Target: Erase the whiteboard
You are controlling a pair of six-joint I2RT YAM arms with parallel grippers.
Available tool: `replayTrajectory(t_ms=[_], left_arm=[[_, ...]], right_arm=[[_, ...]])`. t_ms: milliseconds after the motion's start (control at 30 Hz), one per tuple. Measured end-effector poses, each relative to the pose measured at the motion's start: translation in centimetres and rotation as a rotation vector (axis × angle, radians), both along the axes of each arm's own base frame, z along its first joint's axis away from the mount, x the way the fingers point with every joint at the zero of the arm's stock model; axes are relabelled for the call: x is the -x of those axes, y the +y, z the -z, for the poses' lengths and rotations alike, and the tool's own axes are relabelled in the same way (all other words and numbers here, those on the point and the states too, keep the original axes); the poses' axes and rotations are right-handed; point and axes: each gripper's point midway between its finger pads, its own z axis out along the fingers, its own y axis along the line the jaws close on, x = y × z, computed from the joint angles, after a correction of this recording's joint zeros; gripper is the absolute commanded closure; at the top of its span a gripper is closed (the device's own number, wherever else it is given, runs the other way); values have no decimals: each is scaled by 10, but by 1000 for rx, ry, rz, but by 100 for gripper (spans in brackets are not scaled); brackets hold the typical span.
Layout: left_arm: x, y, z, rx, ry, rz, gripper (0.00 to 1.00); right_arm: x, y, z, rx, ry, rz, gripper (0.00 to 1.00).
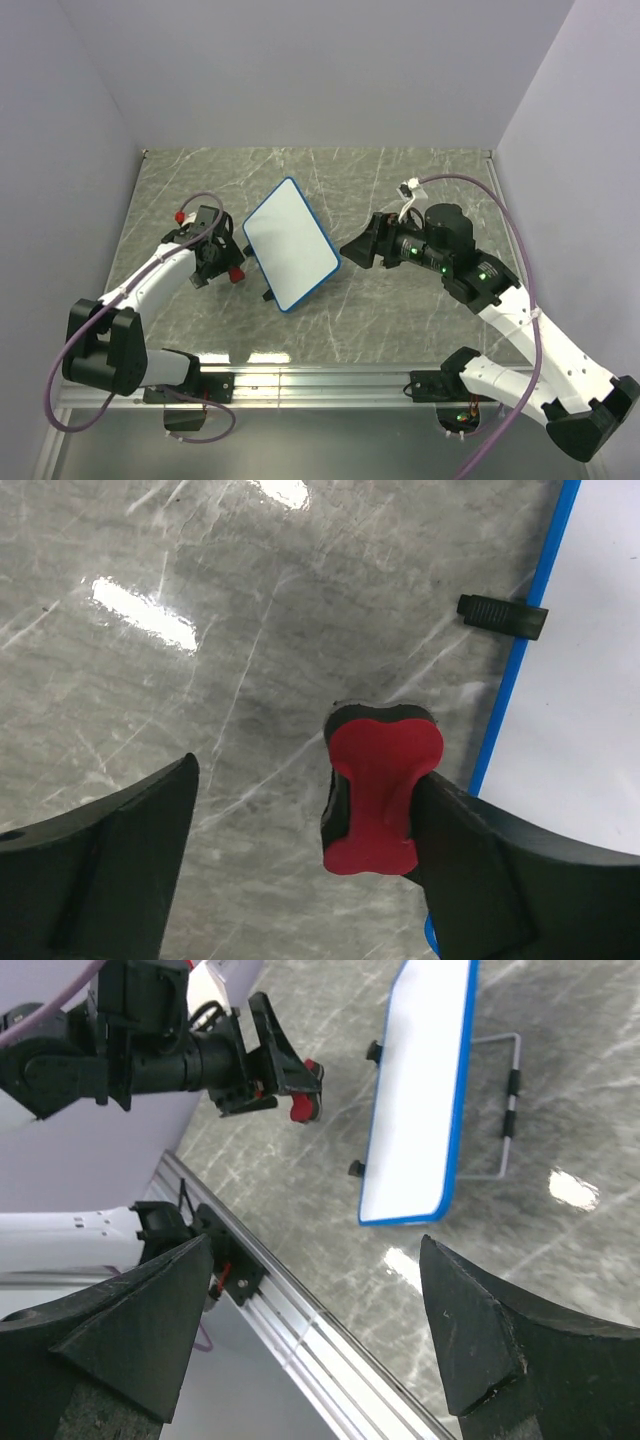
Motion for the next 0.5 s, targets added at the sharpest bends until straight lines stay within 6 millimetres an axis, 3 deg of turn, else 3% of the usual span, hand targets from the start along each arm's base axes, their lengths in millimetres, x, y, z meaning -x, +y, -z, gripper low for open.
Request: replayTrajectory(t_ms=[167,367,500], left_arm=[[-6,-1,5,2,-1,0,1],[-6,-2,32,-17,112,-1,1],[-12,-1,29,9,100,-4,1]], right_arm=[[3,-8,4,30,0,12,9],[6,-11,15,58,17,9,9],[6,-12,15,63,12,9,9]])
